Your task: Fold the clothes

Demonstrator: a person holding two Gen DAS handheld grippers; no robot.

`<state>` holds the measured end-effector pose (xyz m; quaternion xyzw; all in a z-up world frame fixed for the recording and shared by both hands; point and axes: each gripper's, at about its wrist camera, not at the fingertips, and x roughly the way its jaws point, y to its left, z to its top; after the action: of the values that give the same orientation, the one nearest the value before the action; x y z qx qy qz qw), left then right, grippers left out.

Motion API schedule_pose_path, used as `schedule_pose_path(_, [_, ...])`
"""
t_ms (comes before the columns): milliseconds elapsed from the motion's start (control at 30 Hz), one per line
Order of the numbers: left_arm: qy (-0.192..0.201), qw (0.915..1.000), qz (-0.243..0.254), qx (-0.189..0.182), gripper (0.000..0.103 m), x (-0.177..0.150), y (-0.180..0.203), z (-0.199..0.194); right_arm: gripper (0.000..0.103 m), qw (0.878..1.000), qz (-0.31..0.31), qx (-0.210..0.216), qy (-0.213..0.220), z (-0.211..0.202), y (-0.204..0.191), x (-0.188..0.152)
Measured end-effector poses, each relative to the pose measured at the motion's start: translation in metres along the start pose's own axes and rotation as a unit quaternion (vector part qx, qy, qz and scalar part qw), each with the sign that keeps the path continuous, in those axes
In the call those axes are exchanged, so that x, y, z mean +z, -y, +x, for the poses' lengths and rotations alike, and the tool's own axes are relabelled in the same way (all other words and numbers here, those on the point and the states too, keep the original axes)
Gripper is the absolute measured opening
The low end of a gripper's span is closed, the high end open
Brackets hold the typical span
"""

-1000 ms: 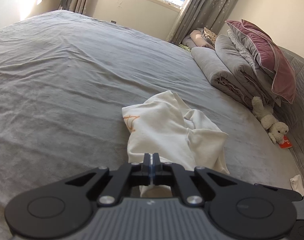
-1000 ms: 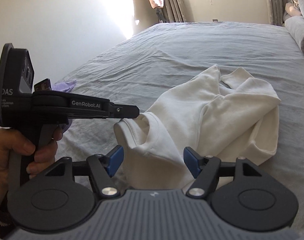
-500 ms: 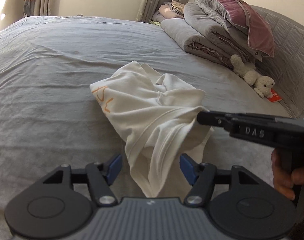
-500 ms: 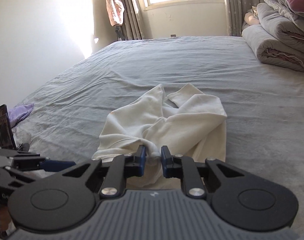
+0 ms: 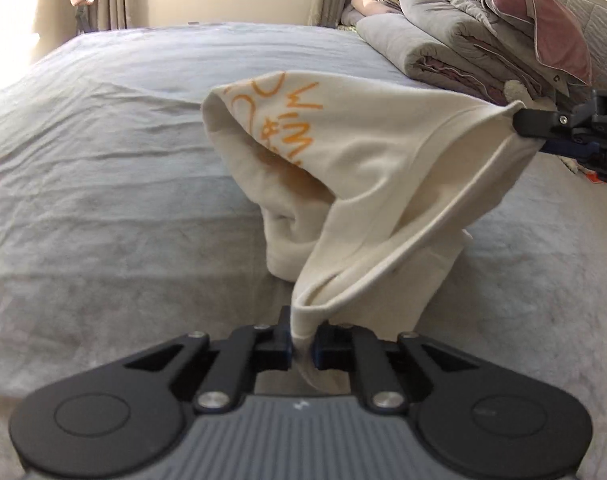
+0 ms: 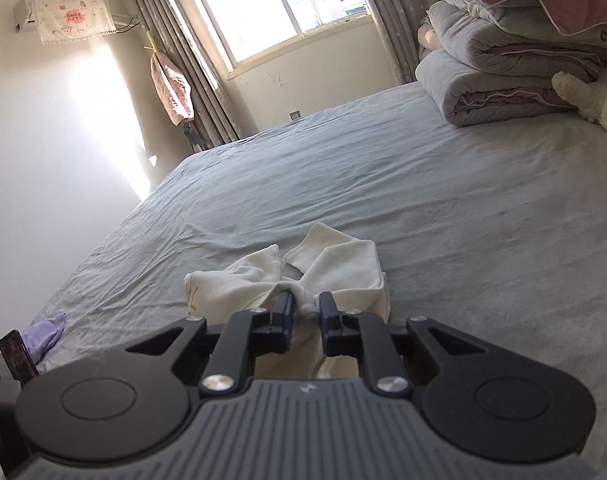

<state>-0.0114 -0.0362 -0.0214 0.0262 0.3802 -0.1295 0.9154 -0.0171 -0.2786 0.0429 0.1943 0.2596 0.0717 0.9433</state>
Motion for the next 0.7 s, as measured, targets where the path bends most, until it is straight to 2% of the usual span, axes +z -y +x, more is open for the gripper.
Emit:
schedule_pose_path(100, [0.048, 0.9975, 0.014, 0.051, 0.009, 0.013, -0.009, -0.011, 0.014, 1.000, 0.008, 0.018, -0.003, -0.002, -0.002, 0.002])
schedule_pose_path(233, [0.101, 0.9877, 0.029, 0.116, 0.009, 0.028, -0.022, -0.019, 0.014, 0.998, 0.013, 0.051, -0.017, -0.001, -0.009, 0.001])
schedule_pose_path(367, [0.152, 0.9721, 0.046, 0.173, 0.009, 0.044, -0.030, -0.027, 0.014, 0.995, 0.020, 0.093, -0.039, 0.003, -0.019, -0.004])
schedule_pose_path(500, [0.208, 0.9496, 0.070, 0.224, 0.009, 0.051, -0.037, -0.032, 0.014, 0.989, 0.015, 0.138, -0.058, 0.006, -0.036, -0.013])
schedule_pose_path(600, [0.212, 0.9403, 0.087, 0.252, 0.010, 0.052, -0.041, -0.028, 0.014, 0.985, -0.002, 0.159, -0.070, 0.009, -0.053, -0.020])
schedule_pose_path(633, [0.199, 0.9425, 0.086, 0.254, 0.010, 0.053, -0.044, -0.024, 0.014, 0.984, -0.009, 0.163, -0.074, 0.010, -0.058, -0.023])
schedule_pose_path(700, [0.155, 0.9574, 0.061, 0.236, 0.010, 0.054, -0.054, -0.015, 0.014, 0.982, -0.023, 0.165, -0.083, 0.012, -0.065, -0.028])
